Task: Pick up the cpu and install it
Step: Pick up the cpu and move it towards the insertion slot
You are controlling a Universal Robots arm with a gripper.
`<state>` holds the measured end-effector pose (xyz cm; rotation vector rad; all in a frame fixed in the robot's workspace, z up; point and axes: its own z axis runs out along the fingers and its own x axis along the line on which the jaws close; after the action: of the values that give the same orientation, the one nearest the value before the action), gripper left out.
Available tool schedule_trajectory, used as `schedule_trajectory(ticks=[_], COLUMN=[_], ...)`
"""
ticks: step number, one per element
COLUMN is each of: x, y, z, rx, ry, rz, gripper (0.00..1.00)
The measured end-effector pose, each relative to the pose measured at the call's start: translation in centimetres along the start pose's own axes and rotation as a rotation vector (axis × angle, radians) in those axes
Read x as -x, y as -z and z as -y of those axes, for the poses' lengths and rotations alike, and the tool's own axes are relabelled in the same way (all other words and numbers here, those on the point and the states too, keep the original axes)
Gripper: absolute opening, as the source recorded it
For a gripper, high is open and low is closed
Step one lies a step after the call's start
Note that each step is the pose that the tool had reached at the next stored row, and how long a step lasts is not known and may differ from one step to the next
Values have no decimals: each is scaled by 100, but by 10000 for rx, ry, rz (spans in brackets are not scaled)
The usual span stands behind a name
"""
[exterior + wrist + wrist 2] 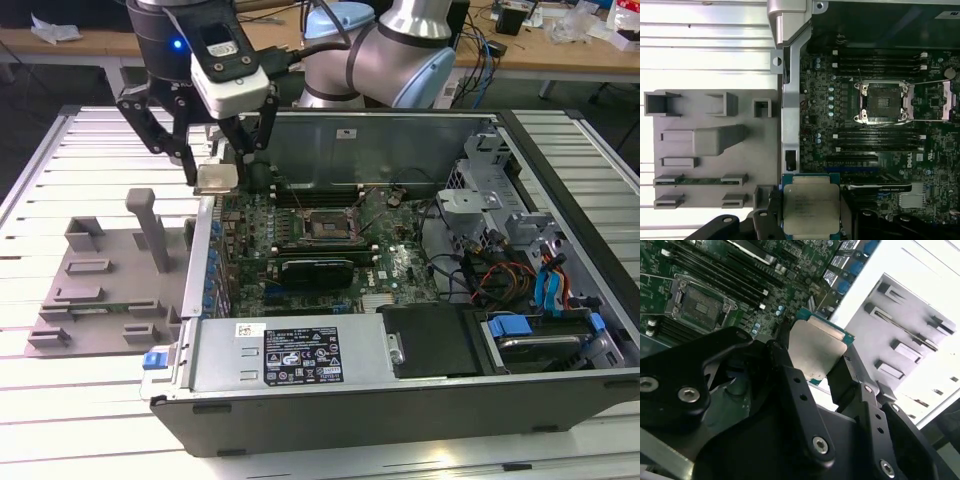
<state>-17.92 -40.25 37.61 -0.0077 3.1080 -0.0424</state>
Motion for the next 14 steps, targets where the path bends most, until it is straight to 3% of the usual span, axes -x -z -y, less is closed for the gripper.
schedule_trajectory(ticks=[11, 14], x=[118, 209], y=[-5, -13], z=[0, 0], rx=[2, 0], ry=[-1, -1], rz=[1, -1], gripper=[55, 55])
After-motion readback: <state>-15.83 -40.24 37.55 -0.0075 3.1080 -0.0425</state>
